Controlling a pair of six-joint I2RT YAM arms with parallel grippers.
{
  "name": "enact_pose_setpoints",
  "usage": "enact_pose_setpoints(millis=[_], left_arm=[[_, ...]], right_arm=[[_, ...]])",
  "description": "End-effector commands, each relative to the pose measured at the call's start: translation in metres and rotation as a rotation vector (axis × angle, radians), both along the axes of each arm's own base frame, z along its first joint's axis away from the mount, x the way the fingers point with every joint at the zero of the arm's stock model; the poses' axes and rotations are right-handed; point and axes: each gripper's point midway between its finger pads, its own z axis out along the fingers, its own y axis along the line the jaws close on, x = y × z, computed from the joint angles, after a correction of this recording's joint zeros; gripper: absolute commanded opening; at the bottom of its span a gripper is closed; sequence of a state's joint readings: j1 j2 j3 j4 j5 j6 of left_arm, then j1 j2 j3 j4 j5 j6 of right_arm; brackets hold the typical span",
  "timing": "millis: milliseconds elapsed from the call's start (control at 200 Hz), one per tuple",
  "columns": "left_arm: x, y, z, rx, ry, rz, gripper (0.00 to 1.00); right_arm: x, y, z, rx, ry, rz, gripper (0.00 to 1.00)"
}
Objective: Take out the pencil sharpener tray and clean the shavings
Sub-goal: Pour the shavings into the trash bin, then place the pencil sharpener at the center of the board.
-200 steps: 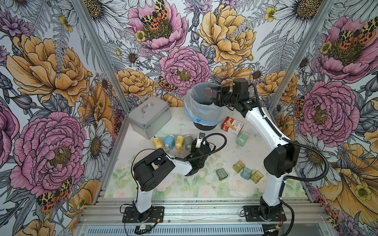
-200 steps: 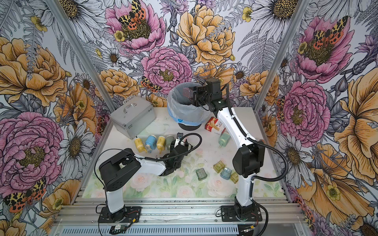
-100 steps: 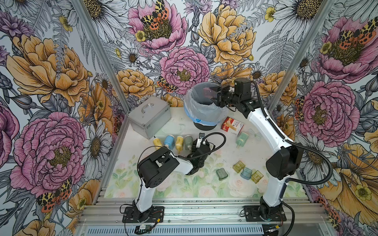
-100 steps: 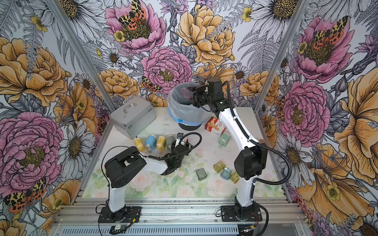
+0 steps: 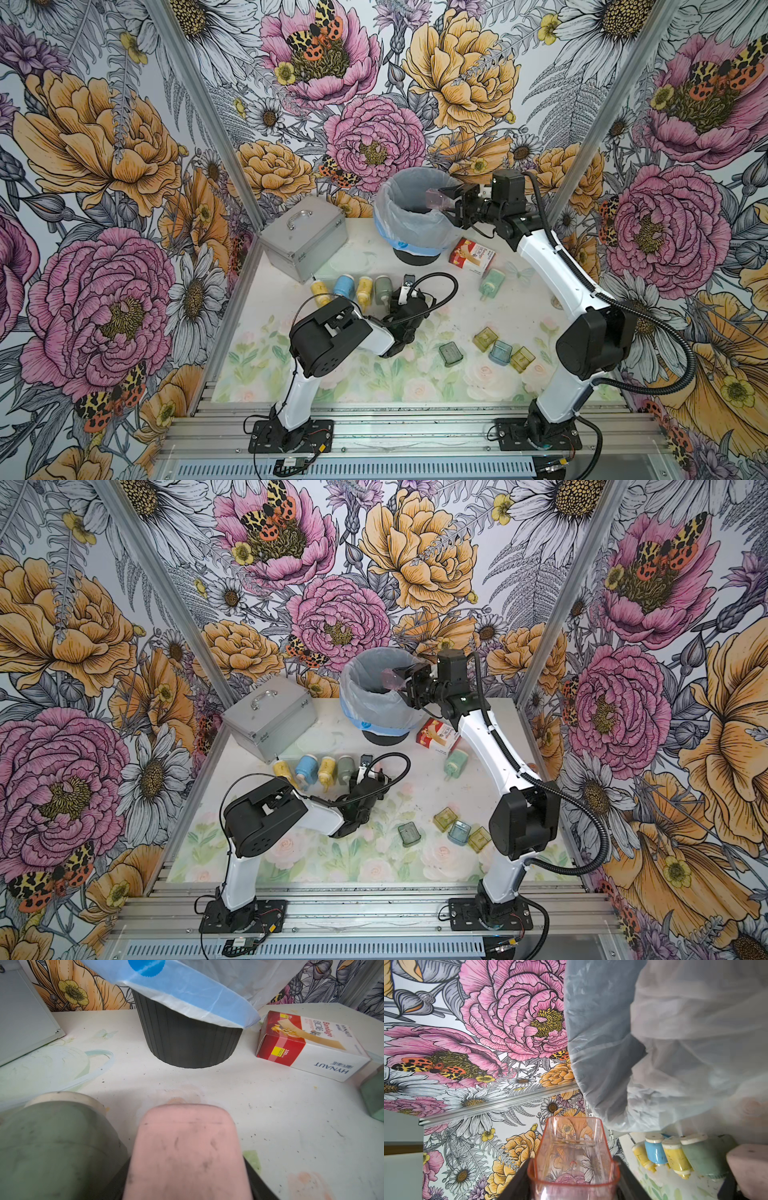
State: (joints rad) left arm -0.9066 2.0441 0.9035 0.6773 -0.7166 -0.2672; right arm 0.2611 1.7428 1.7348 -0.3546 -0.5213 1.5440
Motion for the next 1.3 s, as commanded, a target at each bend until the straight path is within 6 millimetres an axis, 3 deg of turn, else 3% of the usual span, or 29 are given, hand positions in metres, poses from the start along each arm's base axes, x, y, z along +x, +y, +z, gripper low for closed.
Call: enact_pose_setpoints(millis=[0, 180, 280, 405, 580, 1001, 1291], left_arm=[[0.008, -0.006, 0.008, -0.068, -0.029, 0.010, 0.34], [0.007, -0.004, 0.003, -0.062, -0.026, 0.020, 0.54], [0.006, -0.004, 0.002, -0.062, -0.029, 0.028, 0.72], [0.004, -0.007, 0.002, -0.054, -0.030, 0.019, 0.81], [0.001, -0.010, 0.006, -0.034, -0.042, 0.009, 0.83], [0.000, -0.015, 0.027, -0.024, -0.088, -0.011, 0.83], [0.001, -0.018, 0.053, -0.025, -0.131, -0.029, 0.83]], right_arm=[[-0.015, -0.007, 0.032, 0.000, -0.112, 0.018, 0.46], [-0.024, -0.020, 0.030, -0.005, -0.121, 0.005, 0.46], [-0.029, -0.025, 0.028, -0.010, -0.127, 0.004, 0.46], [-0.033, -0.031, 0.023, -0.011, -0.125, -0.002, 0.46], [-0.038, -0.040, 0.014, -0.008, -0.118, -0.012, 0.46], [-0.043, -0.055, 0.015, -0.018, -0.144, -0.016, 0.46], [-0.049, -0.073, 0.010, -0.026, -0.153, -0.031, 0.46]])
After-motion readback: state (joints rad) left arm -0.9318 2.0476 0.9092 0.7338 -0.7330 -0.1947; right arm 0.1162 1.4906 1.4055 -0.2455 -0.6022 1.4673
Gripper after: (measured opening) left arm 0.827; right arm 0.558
